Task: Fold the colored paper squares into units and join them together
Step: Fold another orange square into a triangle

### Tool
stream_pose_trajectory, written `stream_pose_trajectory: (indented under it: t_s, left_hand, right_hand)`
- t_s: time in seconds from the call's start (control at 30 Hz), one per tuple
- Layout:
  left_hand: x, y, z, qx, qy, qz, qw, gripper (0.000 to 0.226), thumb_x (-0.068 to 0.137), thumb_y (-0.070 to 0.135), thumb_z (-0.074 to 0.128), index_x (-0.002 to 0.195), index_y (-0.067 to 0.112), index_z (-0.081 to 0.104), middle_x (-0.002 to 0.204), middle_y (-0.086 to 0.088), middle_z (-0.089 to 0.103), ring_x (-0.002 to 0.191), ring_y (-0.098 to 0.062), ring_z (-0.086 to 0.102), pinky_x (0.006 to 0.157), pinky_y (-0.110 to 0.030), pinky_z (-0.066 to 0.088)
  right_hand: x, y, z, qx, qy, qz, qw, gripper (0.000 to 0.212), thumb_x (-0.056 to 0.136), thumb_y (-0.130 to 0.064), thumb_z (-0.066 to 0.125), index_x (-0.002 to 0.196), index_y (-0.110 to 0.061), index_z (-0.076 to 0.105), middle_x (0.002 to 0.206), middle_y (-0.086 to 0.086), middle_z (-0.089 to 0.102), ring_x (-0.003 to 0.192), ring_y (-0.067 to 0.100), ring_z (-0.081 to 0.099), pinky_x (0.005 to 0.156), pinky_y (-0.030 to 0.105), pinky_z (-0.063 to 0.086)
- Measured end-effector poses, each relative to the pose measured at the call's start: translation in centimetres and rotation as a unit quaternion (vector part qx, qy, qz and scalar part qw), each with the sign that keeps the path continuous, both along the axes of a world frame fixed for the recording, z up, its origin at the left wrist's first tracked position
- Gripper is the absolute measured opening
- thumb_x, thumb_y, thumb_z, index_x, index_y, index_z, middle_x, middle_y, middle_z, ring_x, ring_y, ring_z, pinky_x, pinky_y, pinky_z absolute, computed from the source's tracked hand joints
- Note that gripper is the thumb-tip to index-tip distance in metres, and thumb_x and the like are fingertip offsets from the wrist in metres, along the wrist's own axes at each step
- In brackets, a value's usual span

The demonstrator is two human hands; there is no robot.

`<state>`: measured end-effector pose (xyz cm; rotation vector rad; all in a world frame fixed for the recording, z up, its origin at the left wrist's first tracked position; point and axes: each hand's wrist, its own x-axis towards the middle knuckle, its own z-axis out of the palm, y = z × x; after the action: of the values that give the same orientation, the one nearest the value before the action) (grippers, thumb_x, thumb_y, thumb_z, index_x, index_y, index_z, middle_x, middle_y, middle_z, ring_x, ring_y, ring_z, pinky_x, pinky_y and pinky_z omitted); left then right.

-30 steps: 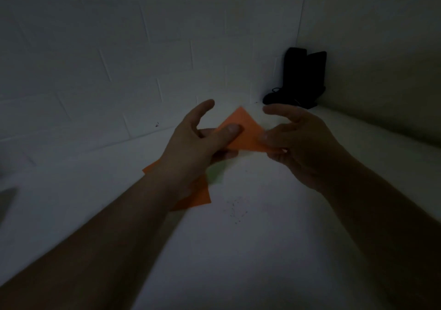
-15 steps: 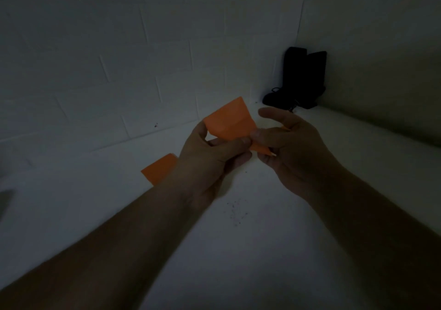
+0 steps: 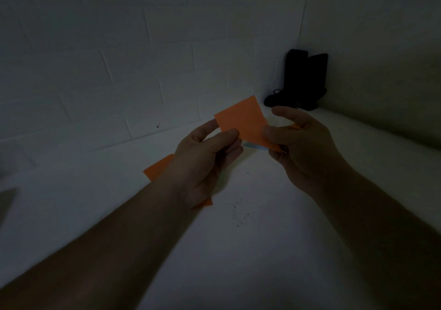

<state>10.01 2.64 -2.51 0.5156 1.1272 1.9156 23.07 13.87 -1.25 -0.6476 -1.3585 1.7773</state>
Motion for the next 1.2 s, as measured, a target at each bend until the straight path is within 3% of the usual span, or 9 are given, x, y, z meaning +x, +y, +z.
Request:
stream_pose_trajectory:
  t_s: [0.1, 0.17, 0.27, 0.4, 0.6, 0.7, 0.83, 1.0, 1.2]
  left_hand:
    - [0.0, -0.2, 0.0, -0.032, 0.055, -0.033, 0.997, 0.016, 0.094, -0.002, 0.066, 0.091, 0.01, 0.076, 0.077, -0.005, 0.07, 0.07, -0.014, 0.066, 0.085, -0.032, 0.061]
    - [-0.1, -0.3, -0.1, -0.062, 0.086, -0.029, 0.994, 0.034, 0.094, -0.002, 0.067, 0.063, 0.014, 0.068, 0.069, -0.006, 0.064, 0.067, -0.015, 0.065, 0.083, -0.032, 0.062]
    - [0.1, -0.4, -0.2, -0.09, 0.123, -0.021, 0.988, 0.016, 0.093, 0.0, 0.069, 0.078, 0.007, 0.07, 0.074, -0.008, 0.069, 0.07, -0.015, 0.069, 0.077, -0.029, 0.062]
    - [0.3, -0.2, 0.0, -0.08, 0.102, 0.001, 0.992, 0.014, 0.095, 0.0, 0.066, 0.082, 0.004, 0.067, 0.07, -0.006, 0.067, 0.067, -0.014, 0.067, 0.08, -0.031, 0.063]
    - [0.1, 0.0, 0.0, -0.057, 0.045, 0.015, 0.997, 0.002, 0.095, -0.001, 0.065, 0.096, -0.001, 0.063, 0.073, -0.01, 0.063, 0.065, -0.013, 0.066, 0.076, -0.03, 0.063]
    - [0.3, 0.0, -0.2, -0.052, 0.039, -0.013, 0.998, 0.026, 0.096, 0.001, 0.065, 0.119, -0.01, 0.064, 0.089, -0.015, 0.073, 0.076, -0.014, 0.072, 0.082, -0.03, 0.063]
    - [0.9, -0.2, 0.0, -0.053, 0.048, -0.042, 0.997, 0.011, 0.096, -0.001, 0.062, 0.101, 0.002, 0.071, 0.083, -0.008, 0.076, 0.072, -0.013, 0.072, 0.079, -0.028, 0.063]
    - [1.2, -0.3, 0.0, -0.041, 0.067, -0.04, 0.996, 0.016, 0.094, -0.001, 0.066, 0.109, 0.001, 0.071, 0.087, -0.011, 0.076, 0.073, -0.014, 0.073, 0.074, -0.025, 0.063]
    - [1.0, -0.2, -0.1, -0.042, 0.097, -0.015, 0.994, 0.013, 0.093, 0.0, 0.068, 0.105, 0.0, 0.073, 0.084, -0.011, 0.075, 0.073, -0.015, 0.072, 0.078, -0.029, 0.063]
  right_hand:
    - [0.2, 0.3, 0.1, -0.005, 0.003, -0.001, 1.0, 0.042, 0.083, 0.002, 0.073, 0.114, -0.027, 0.068, 0.085, 0.002, 0.057, 0.068, 0.012, 0.06, 0.062, 0.024, 0.051]
    - [0.4, 0.6, 0.1, -0.004, 0.009, 0.011, 1.0, 0.042, 0.085, 0.004, 0.07, 0.113, -0.028, 0.068, 0.072, -0.001, 0.057, 0.064, 0.01, 0.058, 0.065, 0.025, 0.05]
    - [0.4, 0.7, -0.1, -0.002, 0.022, 0.02, 1.0, 0.037, 0.089, 0.0, 0.068, 0.114, -0.027, 0.067, 0.061, -0.007, 0.058, 0.064, 0.006, 0.061, 0.068, 0.026, 0.05]
    - [0.1, 0.5, 0.0, -0.013, 0.047, 0.019, 0.999, 0.036, 0.09, -0.008, 0.071, 0.119, -0.027, 0.065, 0.079, -0.005, 0.067, 0.084, 0.016, 0.064, 0.074, 0.029, 0.054]
    - [-0.8, -0.5, -0.9, -0.006, 0.015, 0.075, 0.997, 0.063, 0.085, -0.004, 0.075, 0.137, -0.029, 0.049, 0.089, 0.003, 0.074, 0.089, 0.02, 0.072, 0.075, 0.033, 0.059]
    - [-1.4, -0.6, -1.5, 0.001, 0.016, 0.094, 0.995, 0.067, 0.083, -0.002, 0.076, 0.141, -0.019, 0.047, 0.105, 0.009, 0.069, 0.089, 0.018, 0.071, 0.075, 0.031, 0.057]
    - [-1.2, -0.2, -1.7, 0.017, 0.005, 0.079, 0.997, 0.048, 0.086, 0.001, 0.072, 0.13, -0.008, 0.054, 0.097, 0.011, 0.069, 0.083, 0.017, 0.072, 0.073, 0.03, 0.058]
    - [-0.8, -0.5, -1.4, 0.055, -0.027, 0.083, 0.995, 0.015, 0.09, 0.002, 0.066, 0.104, 0.007, 0.059, 0.083, 0.013, 0.066, 0.077, 0.019, 0.07, 0.073, 0.03, 0.059]
    - [-1.1, -0.1, -1.3, -0.006, 0.002, 0.071, 0.997, 0.043, 0.087, 0.003, 0.071, 0.126, -0.008, 0.055, 0.088, 0.01, 0.064, 0.076, 0.018, 0.066, 0.069, 0.029, 0.057]
